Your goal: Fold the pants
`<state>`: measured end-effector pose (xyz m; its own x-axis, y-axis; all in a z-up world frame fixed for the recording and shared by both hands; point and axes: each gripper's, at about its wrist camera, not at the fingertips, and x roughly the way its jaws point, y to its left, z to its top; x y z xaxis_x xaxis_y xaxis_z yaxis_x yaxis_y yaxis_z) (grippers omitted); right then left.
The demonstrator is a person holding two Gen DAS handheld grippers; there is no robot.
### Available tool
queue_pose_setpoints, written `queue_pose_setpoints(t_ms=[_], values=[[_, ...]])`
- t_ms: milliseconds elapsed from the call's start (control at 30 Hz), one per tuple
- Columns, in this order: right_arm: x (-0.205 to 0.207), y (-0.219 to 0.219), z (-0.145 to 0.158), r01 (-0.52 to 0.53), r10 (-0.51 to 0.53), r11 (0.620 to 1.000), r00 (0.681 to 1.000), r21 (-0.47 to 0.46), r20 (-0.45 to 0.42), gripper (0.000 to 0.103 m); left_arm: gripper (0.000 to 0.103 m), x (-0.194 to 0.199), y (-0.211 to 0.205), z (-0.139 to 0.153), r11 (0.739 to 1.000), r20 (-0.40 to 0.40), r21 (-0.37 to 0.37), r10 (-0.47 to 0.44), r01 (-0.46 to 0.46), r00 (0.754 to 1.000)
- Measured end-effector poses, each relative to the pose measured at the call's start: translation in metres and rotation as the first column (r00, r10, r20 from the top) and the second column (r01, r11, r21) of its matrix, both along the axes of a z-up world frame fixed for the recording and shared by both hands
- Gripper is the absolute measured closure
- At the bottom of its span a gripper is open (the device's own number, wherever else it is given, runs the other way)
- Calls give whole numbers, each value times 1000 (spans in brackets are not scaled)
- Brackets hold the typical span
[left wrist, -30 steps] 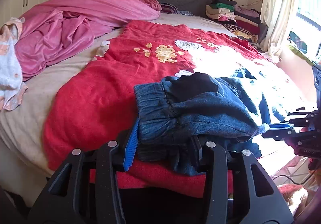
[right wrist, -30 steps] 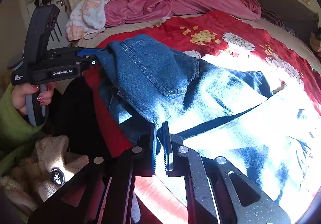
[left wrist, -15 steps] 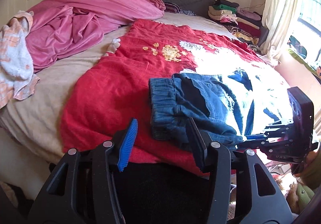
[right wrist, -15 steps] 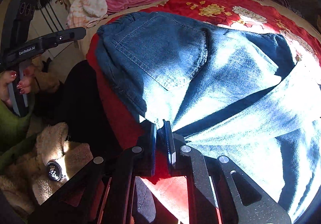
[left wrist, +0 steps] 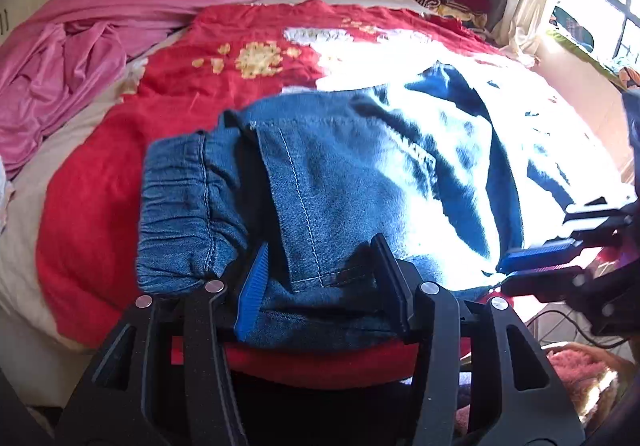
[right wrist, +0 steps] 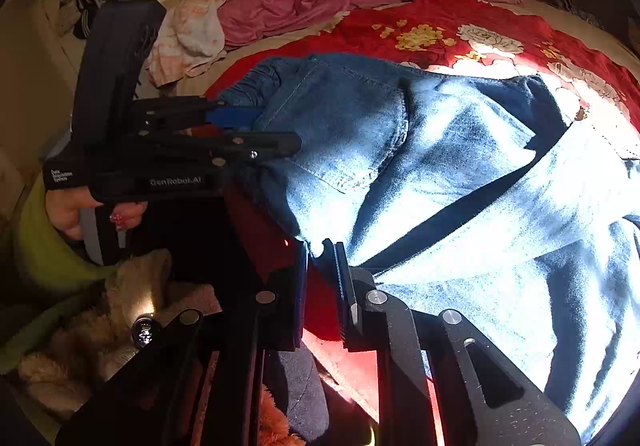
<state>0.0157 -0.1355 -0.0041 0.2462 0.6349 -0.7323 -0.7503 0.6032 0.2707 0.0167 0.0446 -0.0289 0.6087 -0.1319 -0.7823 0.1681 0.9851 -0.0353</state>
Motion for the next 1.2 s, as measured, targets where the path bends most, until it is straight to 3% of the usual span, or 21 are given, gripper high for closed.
queue_pose_setpoints(t_ms=[100, 200, 400, 567, 733, 867, 1067, 1200], values=[[5, -4, 10, 32, -32, 999, 999, 43, 16, 80, 60, -8, 2, -6, 1000, 3, 3, -5, 5, 1000], [18, 2, 9, 80, -81, 997, 996, 25, 33, 74, 60, -7, 6, -7, 1000, 1, -15, -5, 5, 1000], [37, 10, -29, 147, -154, 986, 985, -82, -76, 68, 60, -6, 8, -8, 1000, 12, -27, -6, 6, 1000], [37, 8, -33, 160, -165, 985, 982, -67, -90, 68, 60, -6, 10, -10, 999, 27, -54, -3, 4, 1000], [31, -5, -12, 167, -167, 986, 983, -1, -72, 68, 59, -14, 13, 3, 996, 69, -94, 6, 0, 998], [33, -32, 16, 231, -231, 972, 973, 36, -6, 55, 51, -24, 13, 24, 993, 111, -120, 10, 4, 994], [46, -78, 33, 358, -360, 932, 932, 59, 35, 51, 43, -31, -7, 55, 988, 179, -136, -42, 67, 983], [58, -103, 39, 427, -432, 901, 901, 78, 45, 42, 42, -18, -32, 59, 977, 155, -164, -110, 135, 982]])
